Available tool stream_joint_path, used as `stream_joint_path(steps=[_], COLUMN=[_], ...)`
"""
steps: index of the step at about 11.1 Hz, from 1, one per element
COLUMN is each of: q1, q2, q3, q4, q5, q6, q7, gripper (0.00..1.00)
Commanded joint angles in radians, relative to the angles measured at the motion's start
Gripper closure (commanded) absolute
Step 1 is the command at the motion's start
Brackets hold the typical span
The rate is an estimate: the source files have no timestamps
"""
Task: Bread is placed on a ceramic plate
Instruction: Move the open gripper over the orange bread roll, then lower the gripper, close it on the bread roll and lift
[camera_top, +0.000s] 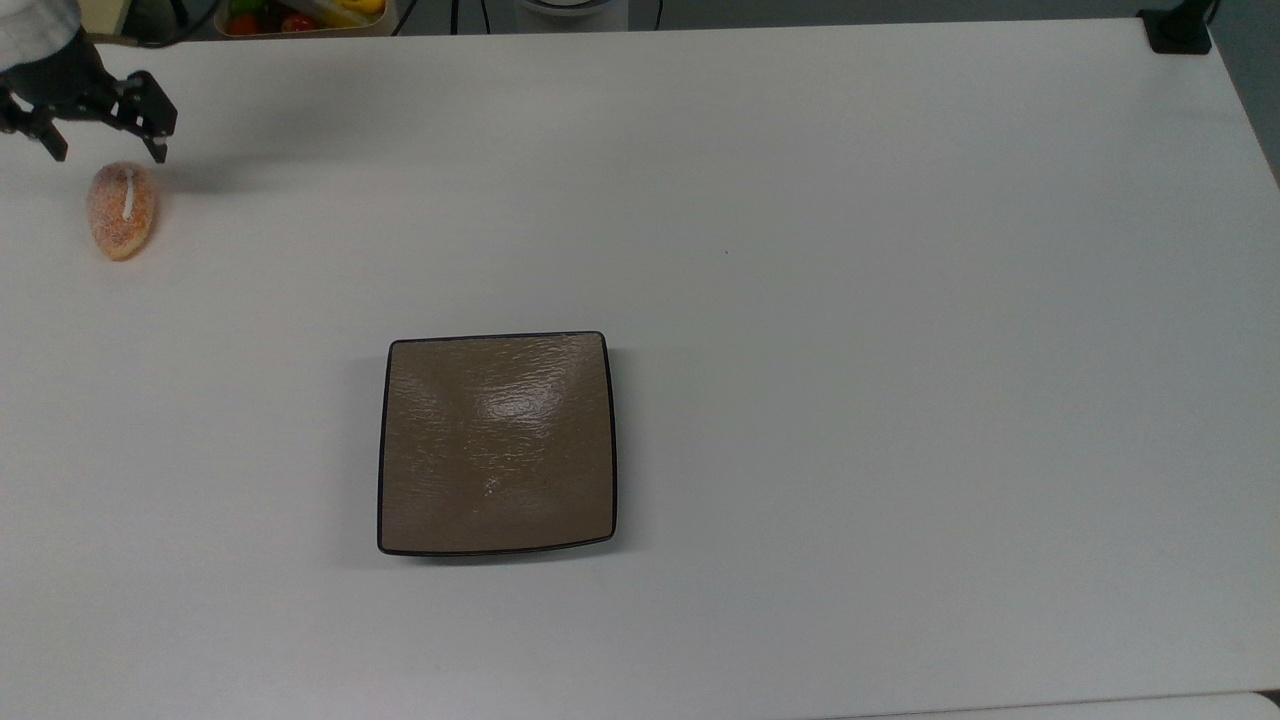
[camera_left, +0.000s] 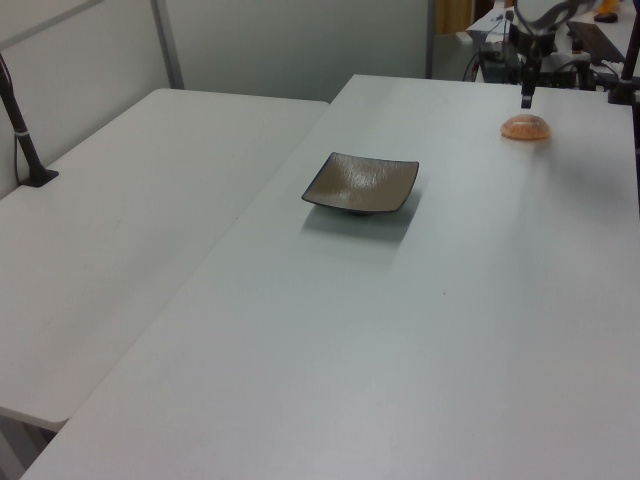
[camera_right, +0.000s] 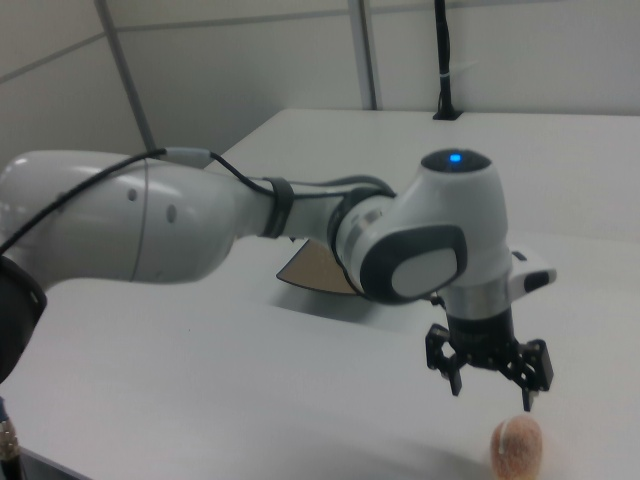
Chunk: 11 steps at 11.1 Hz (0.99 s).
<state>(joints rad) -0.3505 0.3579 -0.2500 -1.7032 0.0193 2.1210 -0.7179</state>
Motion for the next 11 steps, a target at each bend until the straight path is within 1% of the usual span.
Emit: stream_joint_path(steps=[1,3,4,7,9,11], q1=[0.002,-0.005,-0.007,-0.008,-0.019,-0.021], q2=[0.013,0.016,0.018,0.061,0.076,0.088], q3=[-0.002,-0.002,-0.002,-0.002,-0.002,-0.002], q4=[-0.068,-0.101,-0.107,-0.108,-0.108,-0.108], q5=[-0.009,-0.010,-0.019,-0.044,-0.114,-0.119], q6=[0.109,0.167,0.184,0.238,0.243,0.244], q7=[-0.012,-0.017,-0.017,-0.017,-0.018,-0.017], gripper=[0.00,0.00,0.00,0.00,0.00,0.00])
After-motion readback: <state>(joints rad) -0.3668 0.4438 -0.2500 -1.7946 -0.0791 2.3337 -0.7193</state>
